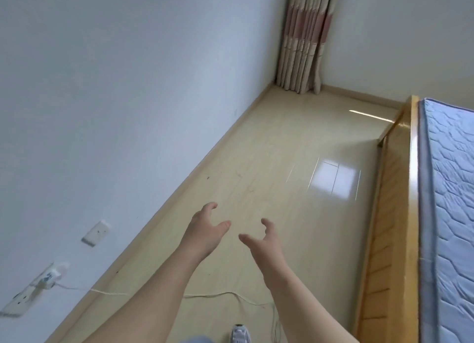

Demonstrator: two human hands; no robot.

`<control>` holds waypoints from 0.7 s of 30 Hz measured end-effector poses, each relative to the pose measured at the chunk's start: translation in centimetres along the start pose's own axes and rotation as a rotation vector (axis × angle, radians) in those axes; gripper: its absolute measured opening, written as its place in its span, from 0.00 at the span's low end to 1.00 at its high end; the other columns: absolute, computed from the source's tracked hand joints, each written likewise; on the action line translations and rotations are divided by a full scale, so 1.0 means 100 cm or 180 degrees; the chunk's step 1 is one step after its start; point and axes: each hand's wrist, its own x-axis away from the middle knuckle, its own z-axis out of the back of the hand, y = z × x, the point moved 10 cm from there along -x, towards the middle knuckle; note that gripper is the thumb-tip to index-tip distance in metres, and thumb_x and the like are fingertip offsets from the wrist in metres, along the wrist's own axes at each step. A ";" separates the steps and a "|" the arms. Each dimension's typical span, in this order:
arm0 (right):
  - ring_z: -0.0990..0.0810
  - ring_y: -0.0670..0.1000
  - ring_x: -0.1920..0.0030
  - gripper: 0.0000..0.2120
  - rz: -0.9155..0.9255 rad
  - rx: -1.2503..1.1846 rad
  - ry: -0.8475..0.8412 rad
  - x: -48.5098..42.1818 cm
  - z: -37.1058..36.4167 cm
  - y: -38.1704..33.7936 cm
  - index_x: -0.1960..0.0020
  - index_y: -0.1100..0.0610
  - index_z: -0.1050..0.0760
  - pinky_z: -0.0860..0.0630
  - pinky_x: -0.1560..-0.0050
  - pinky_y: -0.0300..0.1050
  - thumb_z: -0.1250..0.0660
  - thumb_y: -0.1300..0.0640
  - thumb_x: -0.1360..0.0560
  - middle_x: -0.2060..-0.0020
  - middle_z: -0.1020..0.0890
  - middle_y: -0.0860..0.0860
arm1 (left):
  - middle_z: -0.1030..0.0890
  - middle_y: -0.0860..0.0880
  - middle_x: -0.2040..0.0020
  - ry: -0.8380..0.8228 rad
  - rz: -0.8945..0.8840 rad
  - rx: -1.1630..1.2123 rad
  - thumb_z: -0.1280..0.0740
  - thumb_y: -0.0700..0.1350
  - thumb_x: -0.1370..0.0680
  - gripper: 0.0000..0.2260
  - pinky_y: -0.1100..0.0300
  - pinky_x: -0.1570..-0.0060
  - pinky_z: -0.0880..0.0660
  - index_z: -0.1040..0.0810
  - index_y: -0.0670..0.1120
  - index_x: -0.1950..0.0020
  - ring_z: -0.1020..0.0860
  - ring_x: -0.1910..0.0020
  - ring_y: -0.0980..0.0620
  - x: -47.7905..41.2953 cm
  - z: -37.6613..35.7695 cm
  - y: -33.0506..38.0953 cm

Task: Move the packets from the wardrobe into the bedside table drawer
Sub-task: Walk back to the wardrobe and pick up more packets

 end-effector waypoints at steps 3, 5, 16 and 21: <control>0.35 0.53 0.29 0.34 -0.0076 -0.0128 0.0137 -0.040 0.018 -0.018 0.26 0.50 0.42 0.36 0.37 0.45 0.31 0.55 0.27 0.27 0.39 0.53 | 0.37 0.49 0.26 -0.0193 -0.0068 -0.0051 0.35 0.51 0.23 0.26 0.53 0.34 0.34 0.39 0.53 0.27 0.33 0.30 0.49 -0.045 -0.015 0.034; 0.35 0.53 0.30 0.34 -0.0193 -0.0286 0.0236 -0.065 0.029 -0.024 0.26 0.50 0.42 0.36 0.40 0.43 0.31 0.54 0.27 0.27 0.39 0.54 | 0.37 0.49 0.26 -0.0352 -0.0113 -0.0117 0.35 0.50 0.23 0.26 0.54 0.34 0.34 0.39 0.53 0.26 0.33 0.31 0.48 -0.077 -0.028 0.055; 0.35 0.53 0.30 0.33 -0.0251 -0.0659 0.0679 -0.274 0.046 -0.162 0.25 0.51 0.43 0.37 0.44 0.42 0.32 0.55 0.26 0.27 0.40 0.54 | 0.37 0.48 0.26 -0.0774 -0.0444 -0.0233 0.36 0.50 0.22 0.26 0.54 0.34 0.35 0.40 0.52 0.26 0.33 0.30 0.48 -0.310 -0.029 0.180; 0.33 0.52 0.32 0.33 -0.0135 -0.0859 0.0826 -0.356 0.061 -0.245 0.26 0.49 0.43 0.36 0.46 0.43 0.32 0.54 0.26 0.28 0.39 0.51 | 0.37 0.48 0.27 -0.0841 -0.0630 -0.0319 0.36 0.50 0.22 0.26 0.52 0.33 0.34 0.40 0.52 0.26 0.33 0.31 0.49 -0.406 -0.012 0.254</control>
